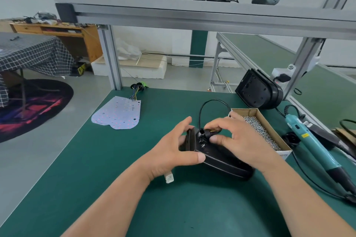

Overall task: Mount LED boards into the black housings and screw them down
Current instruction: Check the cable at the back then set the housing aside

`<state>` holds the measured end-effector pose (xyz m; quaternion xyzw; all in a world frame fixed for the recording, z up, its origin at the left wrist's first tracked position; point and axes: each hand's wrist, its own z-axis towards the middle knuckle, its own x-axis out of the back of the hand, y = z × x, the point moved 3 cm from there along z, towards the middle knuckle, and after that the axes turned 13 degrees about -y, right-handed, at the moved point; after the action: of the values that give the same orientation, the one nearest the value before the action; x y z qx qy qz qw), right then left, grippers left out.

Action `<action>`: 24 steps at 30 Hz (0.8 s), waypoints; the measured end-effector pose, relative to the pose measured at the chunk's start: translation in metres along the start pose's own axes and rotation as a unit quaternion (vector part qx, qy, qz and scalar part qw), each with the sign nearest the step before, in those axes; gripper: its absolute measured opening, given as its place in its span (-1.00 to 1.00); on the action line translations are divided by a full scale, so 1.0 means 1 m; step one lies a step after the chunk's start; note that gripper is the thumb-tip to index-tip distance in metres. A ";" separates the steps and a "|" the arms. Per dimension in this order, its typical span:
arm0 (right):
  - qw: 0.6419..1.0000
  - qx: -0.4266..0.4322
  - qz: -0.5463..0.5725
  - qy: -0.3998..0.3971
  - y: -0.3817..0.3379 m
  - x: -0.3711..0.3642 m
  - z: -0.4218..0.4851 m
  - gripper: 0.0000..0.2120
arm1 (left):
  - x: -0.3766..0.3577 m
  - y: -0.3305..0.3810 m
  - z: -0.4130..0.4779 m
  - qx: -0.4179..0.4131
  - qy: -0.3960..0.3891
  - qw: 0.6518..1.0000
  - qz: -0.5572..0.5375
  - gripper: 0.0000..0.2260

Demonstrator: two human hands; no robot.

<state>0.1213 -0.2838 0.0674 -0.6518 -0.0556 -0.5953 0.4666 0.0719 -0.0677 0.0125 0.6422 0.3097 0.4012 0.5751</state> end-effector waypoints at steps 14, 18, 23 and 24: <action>0.991 -0.007 0.083 0.105 -0.007 -0.018 0.004 -0.75 | -0.003 -0.005 0.008 -0.031 0.045 0.987 -0.148 -0.07; 0.989 -0.010 0.105 0.102 -0.008 -0.017 0.005 -0.75 | -0.005 -0.003 0.007 -0.024 0.038 0.991 -0.126 -0.21; 0.985 0.006 0.137 0.109 -0.008 -0.017 0.006 -0.75 | -0.007 0.000 0.006 -0.046 0.033 0.991 -0.120 -0.12; 0.983 0.009 0.145 0.109 -0.008 -0.018 0.006 -0.75 | -0.008 0.001 0.005 -0.051 0.032 0.991 -0.121 -0.11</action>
<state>0.1152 -0.2668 0.0579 -0.5801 0.0848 -0.5882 0.5570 0.0729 -0.0770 0.0123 0.5570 0.3823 0.3641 0.6411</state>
